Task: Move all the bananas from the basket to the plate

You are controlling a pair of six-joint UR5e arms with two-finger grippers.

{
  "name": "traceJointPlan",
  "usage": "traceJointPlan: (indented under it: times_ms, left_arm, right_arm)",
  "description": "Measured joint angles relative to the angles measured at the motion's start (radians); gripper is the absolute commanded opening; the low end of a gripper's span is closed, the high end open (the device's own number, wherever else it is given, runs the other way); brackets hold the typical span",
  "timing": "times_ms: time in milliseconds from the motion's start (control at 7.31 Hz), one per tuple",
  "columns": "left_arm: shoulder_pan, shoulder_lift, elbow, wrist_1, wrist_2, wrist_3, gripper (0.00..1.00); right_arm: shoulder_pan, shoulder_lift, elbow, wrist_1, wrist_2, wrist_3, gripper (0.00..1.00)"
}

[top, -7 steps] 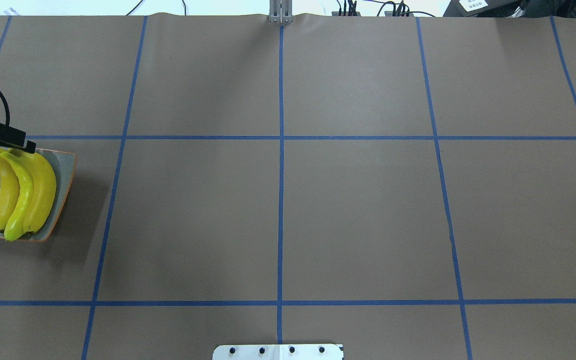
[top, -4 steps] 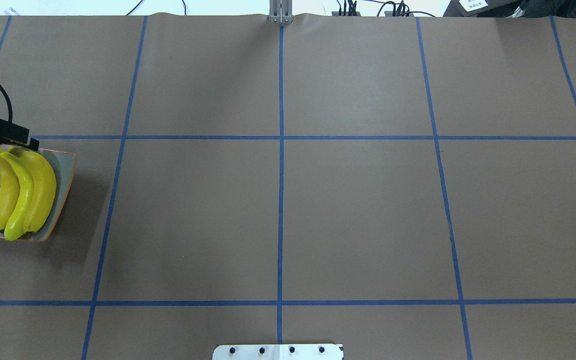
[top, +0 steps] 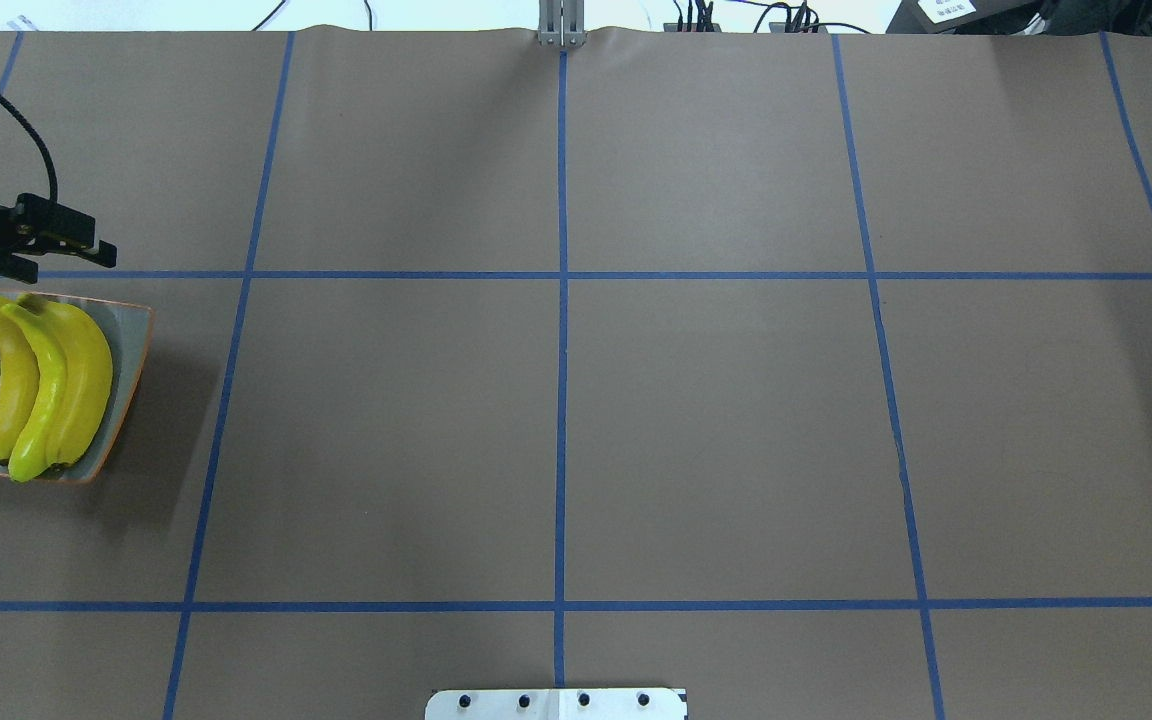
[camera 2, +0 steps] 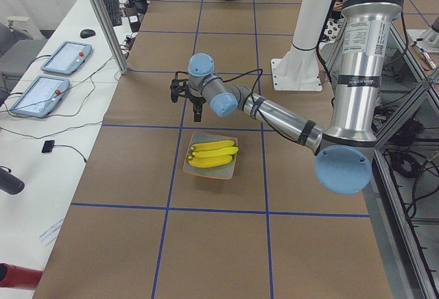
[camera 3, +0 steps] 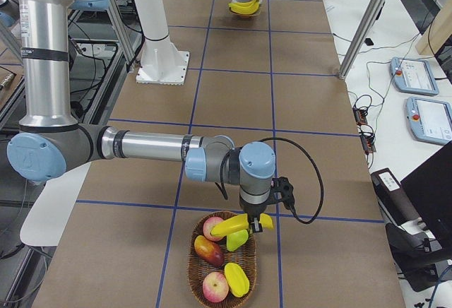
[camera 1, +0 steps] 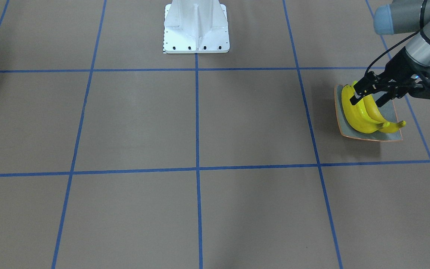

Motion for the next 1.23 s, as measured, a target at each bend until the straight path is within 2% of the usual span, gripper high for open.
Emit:
traceJointPlan:
  times_ms: [137,411,684,958,1232]
  left_arm:
    - [0.003,-0.040,0.005,-0.002,-0.002,-0.051,0.99]
    - [0.041,-0.153,0.031,-0.005,-0.001,-0.164,0.99]
    - [0.113,-0.293,0.076,-0.005,0.005,-0.277,0.99]
    - [0.184,-0.403,0.111,-0.012,0.006,-0.309,0.99]
    - [0.234,-0.475,0.121,-0.018,0.008,-0.319,0.99]
  right_arm:
    - [-0.016,0.021,0.017,-0.011,0.086,0.096,0.00]
    - [-0.123,0.090,0.078,-0.015,0.161,0.372,0.00]
    - [-0.281,0.193,0.153,-0.015,0.165,0.706,0.00]
    - [-0.454,0.346,0.172,-0.008,0.155,0.997,0.00]
    - [-0.605,0.450,0.164,0.098,0.134,1.191,0.00]
